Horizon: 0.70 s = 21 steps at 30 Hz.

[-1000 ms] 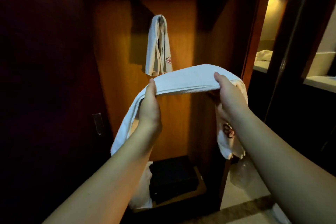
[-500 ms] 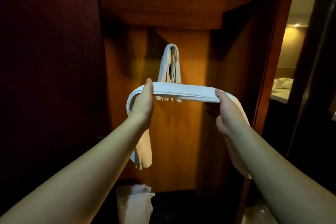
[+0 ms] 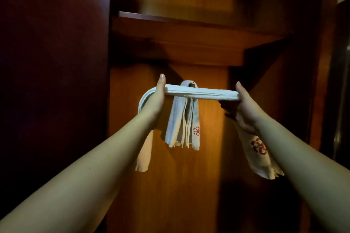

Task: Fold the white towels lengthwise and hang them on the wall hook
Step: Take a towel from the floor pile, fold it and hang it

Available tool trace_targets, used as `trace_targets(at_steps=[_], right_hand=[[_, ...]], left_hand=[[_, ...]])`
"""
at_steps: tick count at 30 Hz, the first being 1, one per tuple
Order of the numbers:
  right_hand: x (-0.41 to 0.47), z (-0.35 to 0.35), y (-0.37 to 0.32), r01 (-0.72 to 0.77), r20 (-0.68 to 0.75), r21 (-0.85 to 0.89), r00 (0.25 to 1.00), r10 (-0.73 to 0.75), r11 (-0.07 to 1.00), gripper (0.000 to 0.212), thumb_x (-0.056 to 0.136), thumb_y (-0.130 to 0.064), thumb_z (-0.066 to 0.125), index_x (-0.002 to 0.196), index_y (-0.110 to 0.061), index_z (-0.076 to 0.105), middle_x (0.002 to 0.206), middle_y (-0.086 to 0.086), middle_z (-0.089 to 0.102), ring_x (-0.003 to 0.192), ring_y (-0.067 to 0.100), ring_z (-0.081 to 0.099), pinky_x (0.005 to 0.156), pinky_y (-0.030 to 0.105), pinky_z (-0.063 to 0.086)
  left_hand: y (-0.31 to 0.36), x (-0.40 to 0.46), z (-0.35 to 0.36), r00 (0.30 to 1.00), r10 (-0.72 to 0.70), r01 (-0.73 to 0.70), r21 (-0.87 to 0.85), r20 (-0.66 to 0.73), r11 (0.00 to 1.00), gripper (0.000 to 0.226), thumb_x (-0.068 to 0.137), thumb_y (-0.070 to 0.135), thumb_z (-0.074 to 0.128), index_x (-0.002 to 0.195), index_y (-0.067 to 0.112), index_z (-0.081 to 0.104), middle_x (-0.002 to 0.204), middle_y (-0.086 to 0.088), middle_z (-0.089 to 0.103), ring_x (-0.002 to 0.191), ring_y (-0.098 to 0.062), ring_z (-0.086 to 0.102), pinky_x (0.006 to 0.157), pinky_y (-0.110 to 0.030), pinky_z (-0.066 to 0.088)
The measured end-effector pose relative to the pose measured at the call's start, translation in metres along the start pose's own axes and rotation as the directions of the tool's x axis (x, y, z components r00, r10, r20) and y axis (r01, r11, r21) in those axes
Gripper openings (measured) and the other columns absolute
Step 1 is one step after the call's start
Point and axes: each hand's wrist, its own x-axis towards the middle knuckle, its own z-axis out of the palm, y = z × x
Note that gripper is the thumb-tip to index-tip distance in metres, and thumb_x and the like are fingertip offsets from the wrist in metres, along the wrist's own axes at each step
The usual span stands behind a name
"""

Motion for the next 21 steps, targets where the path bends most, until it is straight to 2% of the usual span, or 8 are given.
trace_targets(at_steps=[2, 5, 11, 16, 18, 20, 21], right_hand=[[0.03, -0.001, 0.002, -0.009, 0.027, -0.012, 1.0, 0.01, 1.0, 0.079, 0.091, -0.075, 0.031, 0.14, -0.017, 0.053, 0.141, 0.009, 0.056, 0.133, 0.019, 0.048, 0.107, 0.039, 0.03], [0.066, 0.002, 0.003, 0.01, 0.033, -0.012, 0.999, -0.01, 1.0, 0.079, 0.094, -0.072, 0.025, 0.144, -0.016, 0.048, 0.144, 0.008, 0.053, 0.135, 0.019, 0.045, 0.111, 0.039, 0.026], [0.143, 0.005, 0.015, 0.065, 0.039, -0.047, 0.997, -0.063, 0.997, 0.073, 0.094, -0.071, 0.03, 0.141, -0.019, 0.048, 0.144, 0.008, 0.053, 0.13, 0.019, 0.048, 0.107, 0.036, 0.027], [0.212, 0.0, 0.023, 0.13, 0.074, -0.054, 0.989, -0.126, 0.99, 0.08, 0.093, -0.072, 0.032, 0.148, -0.014, 0.042, 0.148, 0.012, 0.049, 0.136, 0.024, 0.046, 0.108, 0.036, 0.027], [0.239, -0.001, 0.026, 0.14, 0.099, -0.04, 0.986, -0.136, 0.989, 0.08, 0.094, -0.071, 0.031, 0.148, -0.012, 0.041, 0.149, 0.014, 0.047, 0.138, 0.025, 0.044, 0.108, 0.037, 0.027], [0.26, -0.002, 0.033, 0.154, 0.104, -0.022, 0.983, -0.151, 0.988, 0.076, 0.096, -0.068, 0.032, 0.146, -0.011, 0.042, 0.147, 0.016, 0.048, 0.137, 0.027, 0.045, 0.108, 0.038, 0.028], [0.272, -0.003, 0.039, 0.156, 0.104, -0.018, 0.983, -0.153, 0.988, 0.073, 0.097, -0.066, 0.034, 0.144, -0.011, 0.044, 0.146, 0.016, 0.049, 0.136, 0.028, 0.046, 0.109, 0.039, 0.029]], left_hand=[[-0.002, 0.026, 0.003, 1.0, 0.027, -0.027, -0.003, -0.008, 1.0, 0.078, 0.094, 0.072, 0.035, 0.146, 0.014, 0.044, 0.154, -0.013, 0.042, 0.141, -0.028, 0.04, 0.117, -0.043, 0.028], [-0.007, 0.062, 0.008, 0.999, 0.047, -0.047, -0.005, 0.003, 0.999, 0.073, 0.096, 0.068, 0.036, 0.145, 0.015, 0.046, 0.152, -0.013, 0.044, 0.14, -0.027, 0.041, 0.114, -0.04, 0.028], [-0.013, 0.136, 0.02, 0.996, 0.087, -0.087, -0.01, 0.012, 0.996, 0.068, 0.102, 0.059, 0.032, 0.147, 0.009, 0.044, 0.153, -0.015, 0.042, 0.141, -0.028, 0.038, 0.115, -0.039, 0.027], [-0.024, 0.197, 0.032, 0.997, 0.071, -0.07, 0.037, -0.012, 0.997, 0.081, 0.096, 0.071, 0.03, 0.151, 0.012, 0.039, 0.16, -0.012, 0.032, 0.146, -0.025, 0.031, 0.118, -0.037, 0.022], [-0.03, 0.22, 0.039, 0.997, 0.075, -0.075, 0.024, 0.007, 0.997, 0.077, 0.099, 0.067, 0.029, 0.149, 0.01, 0.042, 0.158, -0.01, 0.035, 0.146, -0.023, 0.032, 0.113, -0.032, 0.024], [-0.039, 0.237, 0.045, 0.997, 0.067, -0.068, 0.008, 0.036, 0.998, 0.07, 0.102, 0.06, 0.027, 0.147, 0.009, 0.044, 0.144, -0.006, 0.046, 0.142, -0.022, 0.035, 0.098, -0.026, 0.028], [-0.043, 0.241, 0.049, 0.998, 0.057, -0.057, 0.003, 0.035, 0.998, 0.069, 0.102, 0.06, 0.028, 0.146, 0.009, 0.045, 0.136, -0.002, 0.047, 0.141, -0.021, 0.036, 0.096, -0.025, 0.028]])
